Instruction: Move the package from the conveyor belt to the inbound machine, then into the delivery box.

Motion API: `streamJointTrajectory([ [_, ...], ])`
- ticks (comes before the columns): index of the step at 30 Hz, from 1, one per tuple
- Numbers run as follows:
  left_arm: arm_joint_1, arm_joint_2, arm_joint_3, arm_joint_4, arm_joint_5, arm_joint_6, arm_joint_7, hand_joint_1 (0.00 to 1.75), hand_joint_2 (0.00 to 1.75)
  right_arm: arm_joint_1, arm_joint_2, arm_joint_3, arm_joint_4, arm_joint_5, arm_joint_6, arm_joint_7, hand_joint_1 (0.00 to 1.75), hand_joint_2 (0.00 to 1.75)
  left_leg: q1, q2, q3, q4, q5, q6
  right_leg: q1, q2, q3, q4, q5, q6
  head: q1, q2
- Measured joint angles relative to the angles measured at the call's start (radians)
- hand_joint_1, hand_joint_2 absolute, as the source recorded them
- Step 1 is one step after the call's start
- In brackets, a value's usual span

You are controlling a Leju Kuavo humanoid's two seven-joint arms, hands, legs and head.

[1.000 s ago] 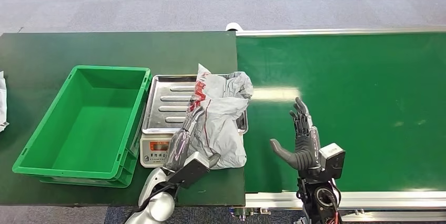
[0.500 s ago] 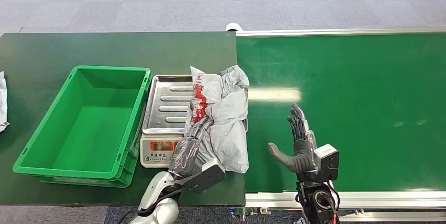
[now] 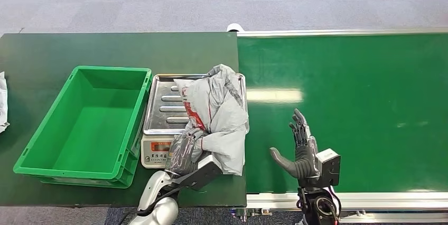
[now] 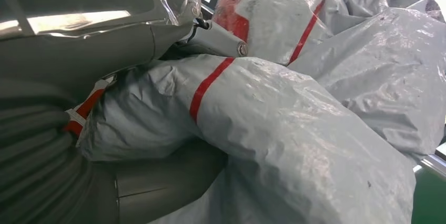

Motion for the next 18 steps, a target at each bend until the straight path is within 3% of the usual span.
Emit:
streamJointTrajectory([
  [7,0.004,-0.002,0.004,0.000,0.007,0.014,-0.007,1.75,1.75,0.001,0.001,-0.002,0.000,0.000,0.000,0.001,0.00,1.75,0.000,0.000,0.000,0.000,0.000,0.000,0.000,0.000,0.000,0.000,0.000,0.000,0.000,0.000],
  [13,0.033,-0.004,0.014,-0.012,0.027,0.093,-0.045,1.75,1.75,0.005,0.001,-0.005,0.000,-0.010,-0.002,0.007,0.00,1.75,0.000,0.000,0.000,0.000,0.000,0.000,0.000,0.000,-0.001,0.000,0.000,0.000,0.000,0.000],
  [18,0.063,-0.005,0.041,-0.047,0.070,0.266,-0.200,1.75,1.75,0.011,0.001,-0.006,0.000,-0.028,-0.004,0.008,0.00,1.75,0.000,0.001,-0.002,0.000,0.000,-0.001,0.000,0.000,-0.003,0.000,0.000,0.000,0.000,0.000],
])
